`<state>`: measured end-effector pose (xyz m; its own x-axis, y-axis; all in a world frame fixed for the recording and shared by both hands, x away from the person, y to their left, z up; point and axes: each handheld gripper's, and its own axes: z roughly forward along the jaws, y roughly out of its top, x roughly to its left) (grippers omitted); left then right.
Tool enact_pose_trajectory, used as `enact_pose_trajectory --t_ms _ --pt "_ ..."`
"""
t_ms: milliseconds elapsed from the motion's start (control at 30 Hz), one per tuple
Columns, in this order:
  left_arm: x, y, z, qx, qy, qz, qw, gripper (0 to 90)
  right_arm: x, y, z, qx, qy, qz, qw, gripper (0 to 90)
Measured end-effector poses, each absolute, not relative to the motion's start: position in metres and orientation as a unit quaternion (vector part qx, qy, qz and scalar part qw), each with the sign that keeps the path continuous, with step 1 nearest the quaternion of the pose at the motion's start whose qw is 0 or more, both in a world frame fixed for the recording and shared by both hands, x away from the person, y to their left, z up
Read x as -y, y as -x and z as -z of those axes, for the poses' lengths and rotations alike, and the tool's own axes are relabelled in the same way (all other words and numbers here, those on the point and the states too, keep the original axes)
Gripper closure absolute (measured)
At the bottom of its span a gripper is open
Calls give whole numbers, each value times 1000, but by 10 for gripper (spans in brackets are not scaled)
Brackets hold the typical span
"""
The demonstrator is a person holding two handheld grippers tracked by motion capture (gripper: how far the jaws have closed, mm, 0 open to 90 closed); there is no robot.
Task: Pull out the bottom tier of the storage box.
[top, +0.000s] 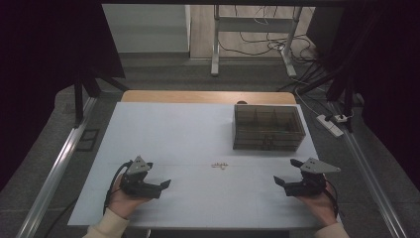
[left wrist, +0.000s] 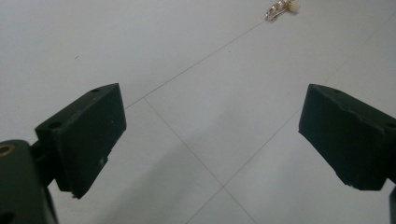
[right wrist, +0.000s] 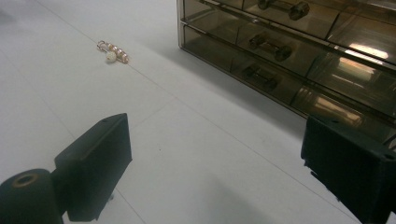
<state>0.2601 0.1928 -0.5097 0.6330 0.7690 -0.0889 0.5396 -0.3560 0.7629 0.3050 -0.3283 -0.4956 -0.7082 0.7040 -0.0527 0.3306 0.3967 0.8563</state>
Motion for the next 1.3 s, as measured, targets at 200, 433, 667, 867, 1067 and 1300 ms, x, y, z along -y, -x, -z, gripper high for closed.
enact_pose_trajectory --t_ms 200,433,667,867,1067,1300 --pt "-192 -260 510 -402 -811 -145 398 69 326 -304 495 -807 -319 -449 211 82" --pt "-191 -260 510 -401 -813 -144 397 69 324 -303 496 -809 -319 -446 214 81" --pt "-191 -261 511 -401 -814 -143 396 70 319 -301 495 -811 -313 -441 223 82" --pt "-190 -262 512 -401 -815 -142 394 70 314 -300 496 -816 -307 -436 225 81" --pt "-190 -262 513 -400 -816 -141 392 71 310 -299 497 -819 -300 -431 231 103" --pt "-189 -263 513 -400 -817 -140 390 71 306 -298 497 -824 -291 -423 239 109"
